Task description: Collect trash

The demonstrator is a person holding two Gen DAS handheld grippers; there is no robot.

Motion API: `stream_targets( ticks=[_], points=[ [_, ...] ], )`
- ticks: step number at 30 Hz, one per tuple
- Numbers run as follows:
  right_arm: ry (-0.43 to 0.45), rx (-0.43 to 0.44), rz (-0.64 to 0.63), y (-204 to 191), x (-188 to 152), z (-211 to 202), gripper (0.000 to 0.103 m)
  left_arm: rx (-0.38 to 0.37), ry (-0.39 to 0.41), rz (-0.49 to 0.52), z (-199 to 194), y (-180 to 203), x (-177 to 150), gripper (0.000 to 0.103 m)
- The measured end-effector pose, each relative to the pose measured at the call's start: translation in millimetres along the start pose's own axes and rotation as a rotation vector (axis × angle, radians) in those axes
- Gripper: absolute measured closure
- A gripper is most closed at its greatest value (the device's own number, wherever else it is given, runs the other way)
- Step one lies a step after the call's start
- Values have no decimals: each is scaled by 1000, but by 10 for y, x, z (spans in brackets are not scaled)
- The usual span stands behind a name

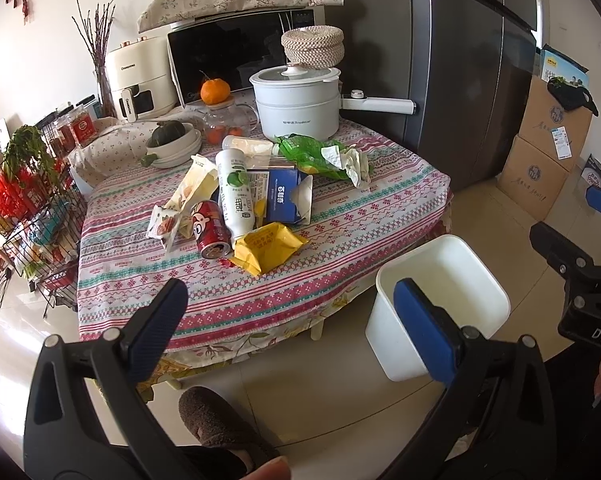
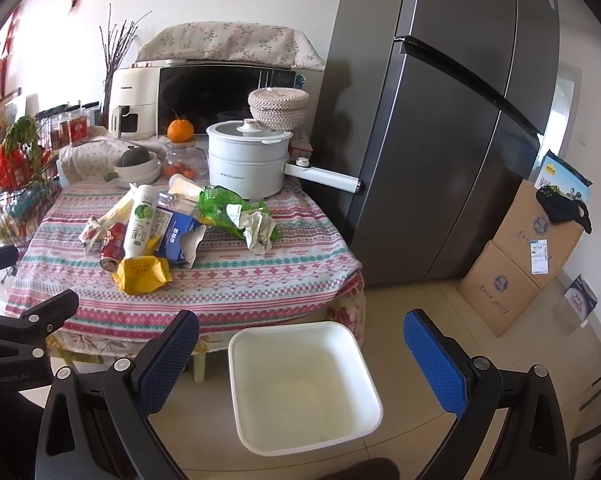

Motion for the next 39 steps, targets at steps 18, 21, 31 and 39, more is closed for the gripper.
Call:
stream_targets(
  ticks=[18, 21, 31, 39],
  points=[
    [-25, 5, -73, -149, 280, 212, 0, -14, -57, 5, 315, -178, 158, 1],
    [-60, 29, -122, -217, 419, 324, 0, 28, -76, 22, 442, -334, 263, 1],
    [-293, 184, -174, -630, 816, 1171, 0, -150, -283, -23, 1229, -758, 470, 1],
    [-372, 251, -188, -835, 808, 1750, 0, -277, -385, -15, 1916, -659, 496, 11]
  ],
)
Point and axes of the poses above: each gripper's, at about its wrist camera, not at the fingertips, and z roughly the way its jaws point, y to its right, x to its top, the point moved 7 cm from there along z, roughly the way its jaws point, and after that the axes turned 14 degrees about -y, right-handed, at the moved point
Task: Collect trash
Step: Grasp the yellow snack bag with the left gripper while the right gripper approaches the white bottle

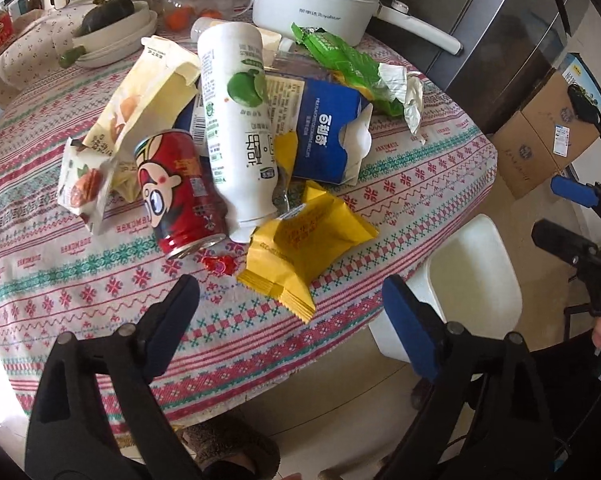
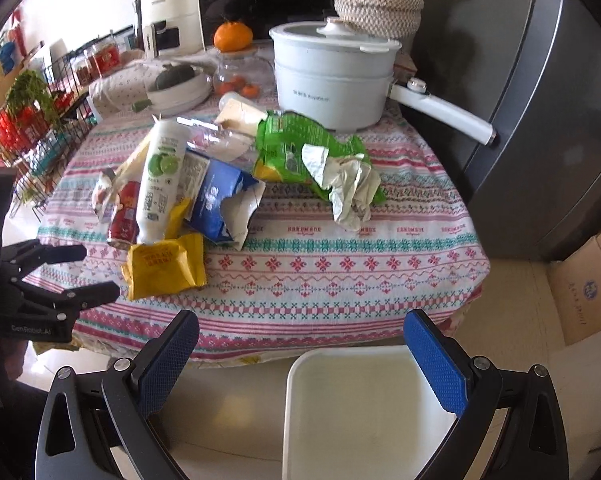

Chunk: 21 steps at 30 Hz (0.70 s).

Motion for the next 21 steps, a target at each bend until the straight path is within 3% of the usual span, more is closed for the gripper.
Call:
stream_targets(
  ticks=[3, 6, 10, 12, 14, 21],
  points=[
    [-17, -40, -42, -27, 74, 115, 0, -6, -21, 15, 143, 49, 89, 15],
    [-3, -82, -70, -38, 165, 133, 0, 36, -66, 30, 308, 77, 132, 25],
    [-7, -78, -60, -11, 229, 164, 0, 55, -101, 28, 415, 68, 150, 62],
    [-15, -68, -54, -9, 227, 186, 0, 64, -94, 35, 407, 76, 144, 63],
    [-22, -54, -52, -20, 209, 201, 0, 62, -83, 52, 367, 105, 140, 75],
    [-13, 1, -29, -91, 186, 194, 0, 29, -26, 78, 29, 77, -63, 80]
  ],
)
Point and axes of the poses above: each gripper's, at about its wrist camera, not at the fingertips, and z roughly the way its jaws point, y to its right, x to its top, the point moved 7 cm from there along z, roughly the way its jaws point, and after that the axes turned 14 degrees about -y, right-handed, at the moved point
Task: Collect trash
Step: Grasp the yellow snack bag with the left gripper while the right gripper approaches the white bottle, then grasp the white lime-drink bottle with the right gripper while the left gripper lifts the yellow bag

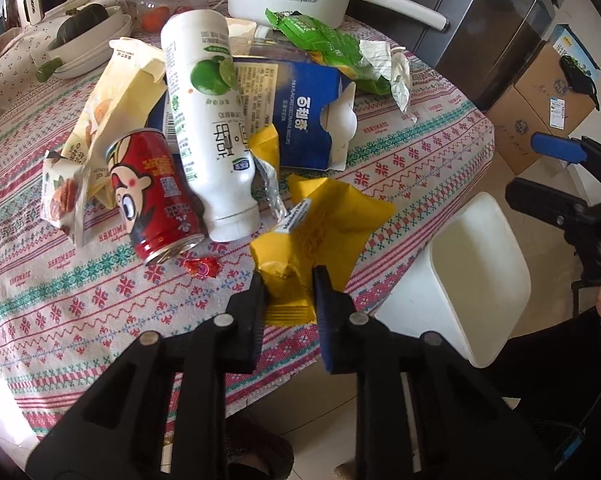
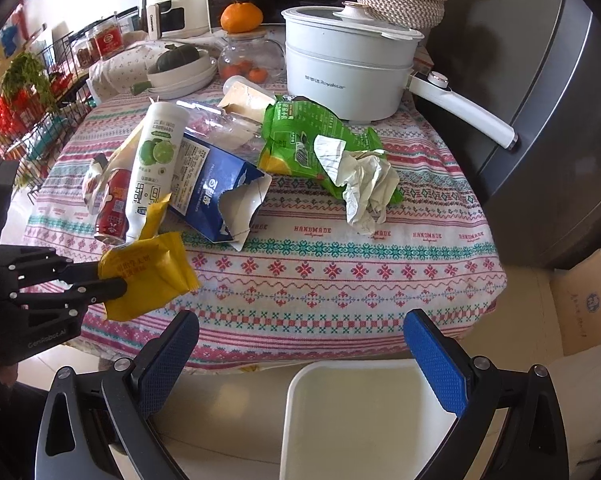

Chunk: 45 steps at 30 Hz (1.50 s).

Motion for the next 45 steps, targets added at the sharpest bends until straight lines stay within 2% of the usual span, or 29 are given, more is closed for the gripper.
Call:
stream_targets(
  ticks=[5, 8, 10, 15, 20, 23, 30, 33, 34, 39, 45],
  points=[
    [17, 75, 13, -192, 121, 6, 0, 12, 78, -34, -397, -267, -238, 82],
    [28, 134, -12, -425, 249, 14, 0, 43, 147, -98, -634, -518, -337, 84],
    [33, 184, -41, -594, 342, 44, 1, 75, 182, -148, -735, -706, -381, 90],
    [2, 323, -40, -1068, 688, 300, 16, 81, 214, -234, -802, -1017, -446, 91],
    [12, 343, 15, -1308, 1031, 589, 29, 101, 225, -250, -793, -1045, -406, 91],
    [6, 390, 58, -1363, 1160, 725, 35, 130, 231, -254, -819, -1077, -397, 91],
    [-32, 406, 79, -1462, 1251, 953, 36, 134, 225, -262, -801, -1109, -387, 91],
    [-54, 446, 93, -1490, 1267, 1034, 52, 134, 223, -266, -792, -1108, -392, 91],
    [-52, 451, 89, -1481, 1259, 1033, 52, 134, 224, -268, -793, -1108, -393, 91],
    [-1, 449, 92, -1376, 1221, 857, 53, 130, 249, -268, -856, -1075, -398, 91],
    [82, 456, 78, -1071, 1100, 396, 53, 125, 280, -245, -926, -959, -368, 91]
  ],
)
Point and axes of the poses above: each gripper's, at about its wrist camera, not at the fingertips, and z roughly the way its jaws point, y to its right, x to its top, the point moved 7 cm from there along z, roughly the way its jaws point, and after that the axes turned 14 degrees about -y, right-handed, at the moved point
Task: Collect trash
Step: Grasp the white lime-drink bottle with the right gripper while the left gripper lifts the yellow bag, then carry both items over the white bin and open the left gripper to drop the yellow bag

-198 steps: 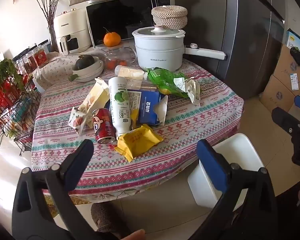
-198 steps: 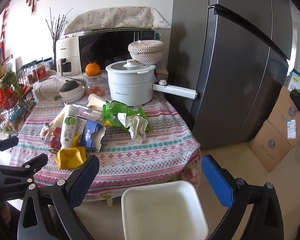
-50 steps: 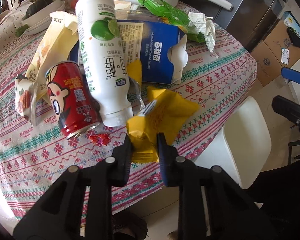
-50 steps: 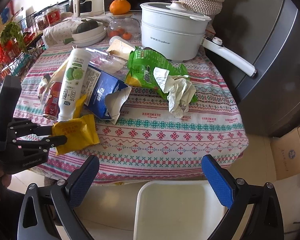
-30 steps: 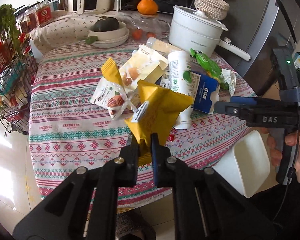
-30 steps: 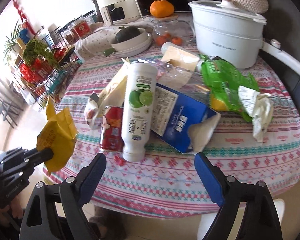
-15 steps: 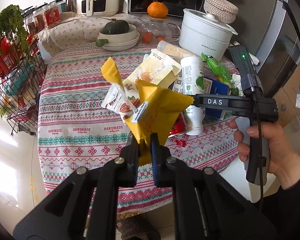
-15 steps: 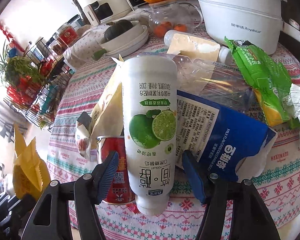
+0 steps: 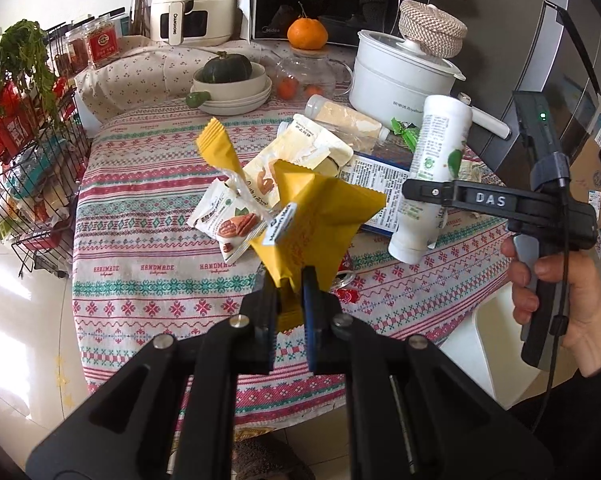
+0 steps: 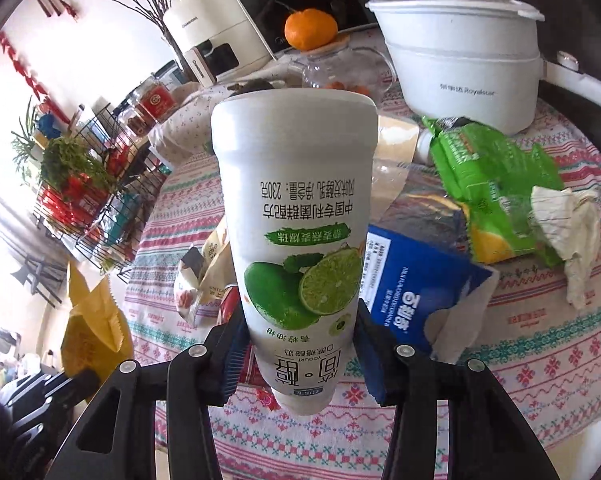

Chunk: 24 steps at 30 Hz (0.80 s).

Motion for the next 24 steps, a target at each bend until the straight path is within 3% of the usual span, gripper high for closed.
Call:
stream_targets(
  ticks=[6, 16, 24],
  points=[
    [53, -31, -36, 189, -236, -638, 53, -10, 36, 87, -114, 385, -5, 91],
    [118, -163, -6, 912, -840, -1557, 53, -48, 37, 332, -114, 1473, -175, 91],
    [52, -193, 120, 1600, -1390, -1683, 53, -129, -55, 514, 130, 2248, -506, 91]
  ],
)
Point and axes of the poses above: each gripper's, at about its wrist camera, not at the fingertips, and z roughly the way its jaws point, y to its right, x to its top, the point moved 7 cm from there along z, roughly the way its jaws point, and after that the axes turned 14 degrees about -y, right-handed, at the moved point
